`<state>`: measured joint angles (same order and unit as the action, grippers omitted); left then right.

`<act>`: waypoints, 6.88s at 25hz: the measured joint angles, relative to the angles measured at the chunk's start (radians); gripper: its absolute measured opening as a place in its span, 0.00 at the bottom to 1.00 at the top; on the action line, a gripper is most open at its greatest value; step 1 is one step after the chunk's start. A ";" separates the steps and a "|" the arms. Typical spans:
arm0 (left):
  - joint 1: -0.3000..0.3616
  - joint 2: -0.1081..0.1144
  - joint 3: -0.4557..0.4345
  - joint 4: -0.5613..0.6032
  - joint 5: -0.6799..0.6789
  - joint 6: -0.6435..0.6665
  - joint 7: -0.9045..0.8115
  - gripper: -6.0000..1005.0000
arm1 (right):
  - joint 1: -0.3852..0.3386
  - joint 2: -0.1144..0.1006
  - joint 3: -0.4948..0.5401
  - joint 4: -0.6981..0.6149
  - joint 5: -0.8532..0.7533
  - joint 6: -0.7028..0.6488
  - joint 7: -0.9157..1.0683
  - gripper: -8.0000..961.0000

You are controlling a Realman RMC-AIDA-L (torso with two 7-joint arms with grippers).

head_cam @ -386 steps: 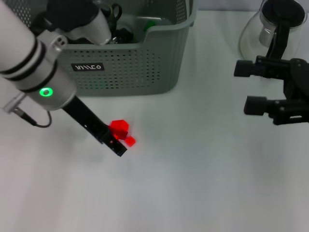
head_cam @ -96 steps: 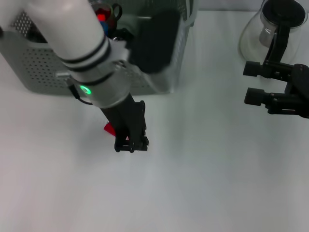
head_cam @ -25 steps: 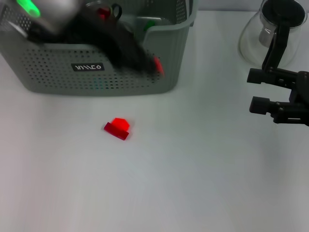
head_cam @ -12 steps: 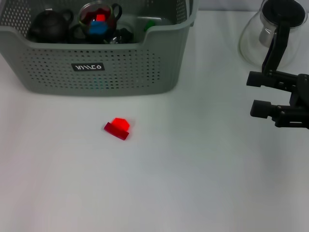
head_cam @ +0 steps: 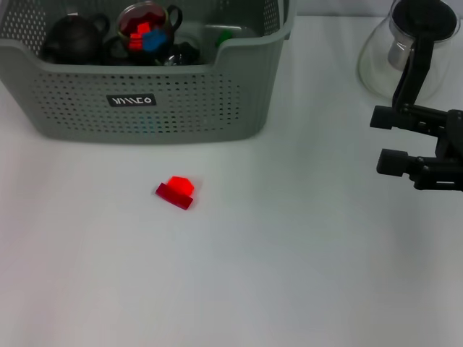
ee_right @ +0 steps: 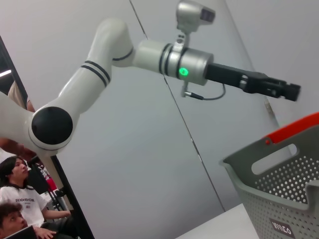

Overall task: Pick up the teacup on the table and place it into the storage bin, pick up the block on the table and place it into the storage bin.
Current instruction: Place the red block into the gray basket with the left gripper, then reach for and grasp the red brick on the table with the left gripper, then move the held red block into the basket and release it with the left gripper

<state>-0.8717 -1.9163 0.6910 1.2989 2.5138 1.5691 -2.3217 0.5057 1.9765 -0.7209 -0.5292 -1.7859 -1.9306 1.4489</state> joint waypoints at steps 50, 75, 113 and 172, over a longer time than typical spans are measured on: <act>0.298 -0.251 0.942 0.058 0.342 -0.040 0.178 0.89 | -0.005 0.000 0.023 0.012 -0.004 0.022 0.007 0.97; 0.207 -0.250 0.966 -0.105 0.344 -0.063 0.195 0.81 | -0.011 -0.001 0.023 0.012 -0.003 0.022 0.004 0.97; 0.167 -0.258 1.008 -0.122 0.342 -0.034 0.175 0.42 | -0.012 -0.004 0.034 0.012 -0.002 0.024 -0.001 0.97; 0.062 0.056 -0.029 -0.051 -0.276 0.280 0.014 0.22 | 0.004 -0.005 0.035 0.005 0.001 0.006 0.005 0.97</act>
<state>-0.8094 -1.8598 0.6618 1.2475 2.2378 1.8488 -2.3077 0.5094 1.9711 -0.6857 -0.5247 -1.7848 -1.9243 1.4538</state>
